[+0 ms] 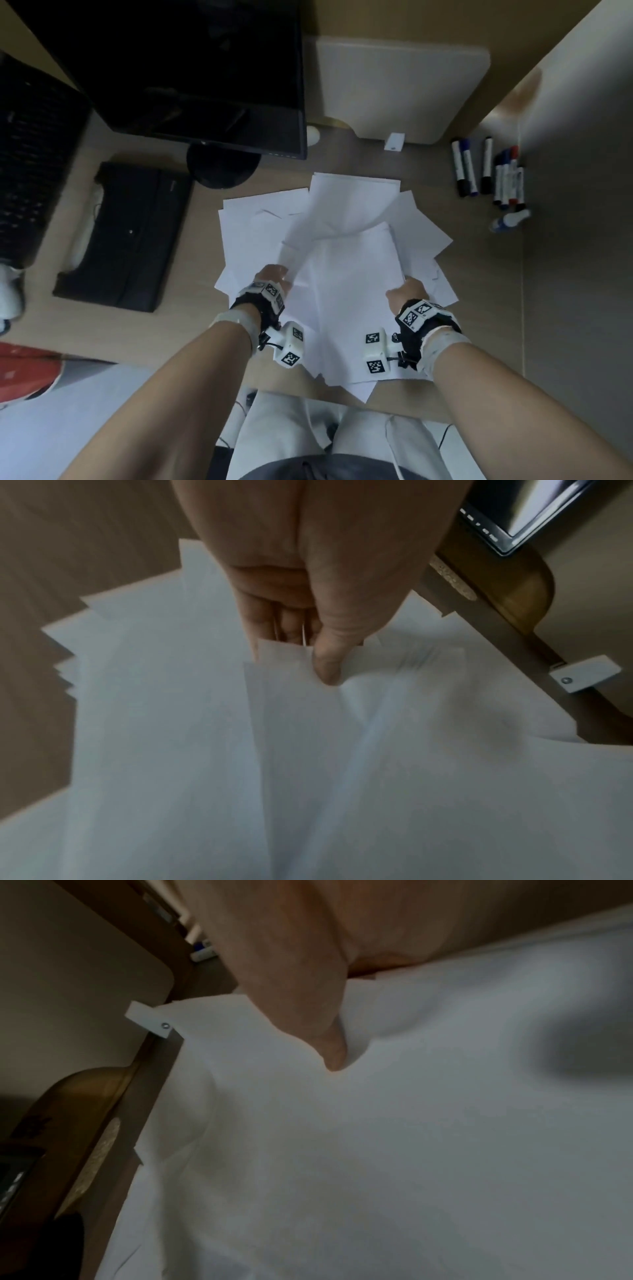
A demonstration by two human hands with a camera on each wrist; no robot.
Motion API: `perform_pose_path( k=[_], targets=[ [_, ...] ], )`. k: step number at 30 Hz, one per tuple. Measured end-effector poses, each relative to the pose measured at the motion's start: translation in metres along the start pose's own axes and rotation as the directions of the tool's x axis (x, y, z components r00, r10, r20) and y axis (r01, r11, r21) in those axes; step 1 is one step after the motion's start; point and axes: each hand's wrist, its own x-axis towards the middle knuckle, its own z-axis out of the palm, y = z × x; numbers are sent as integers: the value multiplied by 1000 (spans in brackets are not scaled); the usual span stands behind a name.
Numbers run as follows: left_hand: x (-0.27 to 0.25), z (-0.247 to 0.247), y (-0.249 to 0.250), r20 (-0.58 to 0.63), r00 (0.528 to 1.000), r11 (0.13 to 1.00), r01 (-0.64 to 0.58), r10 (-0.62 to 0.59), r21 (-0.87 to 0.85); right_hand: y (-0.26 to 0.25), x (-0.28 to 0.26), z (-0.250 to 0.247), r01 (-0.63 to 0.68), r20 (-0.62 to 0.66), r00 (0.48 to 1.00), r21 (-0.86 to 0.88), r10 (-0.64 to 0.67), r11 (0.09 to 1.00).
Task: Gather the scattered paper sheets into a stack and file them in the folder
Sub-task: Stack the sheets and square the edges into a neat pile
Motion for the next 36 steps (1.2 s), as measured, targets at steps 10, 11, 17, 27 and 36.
perform_pose_path(
  k=[10, 11, 17, 27, 36],
  targets=[
    [30, -53, -13, -119, 992, 991, -65, 52, -114, -18, -17, -23, 75, 29, 997, -151, -71, 986],
    [33, -56, -13, -97, 993, 991, -80, 69, -112, -22, -21, -17, 95, 63, 994, -158, -86, 983],
    [45, -71, -15, 18, 976, 973, -213, 216, -87, -56, -19, 17, 210, 119, 975, -195, -189, 958],
    [62, -58, -26, 93, 948, 944, -286, 304, -166, -98, 7, 62, 422, 133, 903, -451, -408, 787],
    [46, -74, -11, 26, 911, 872, -386, 412, -301, -109, 12, 37, 397, 155, 914, -152, -375, 905]
  ],
)
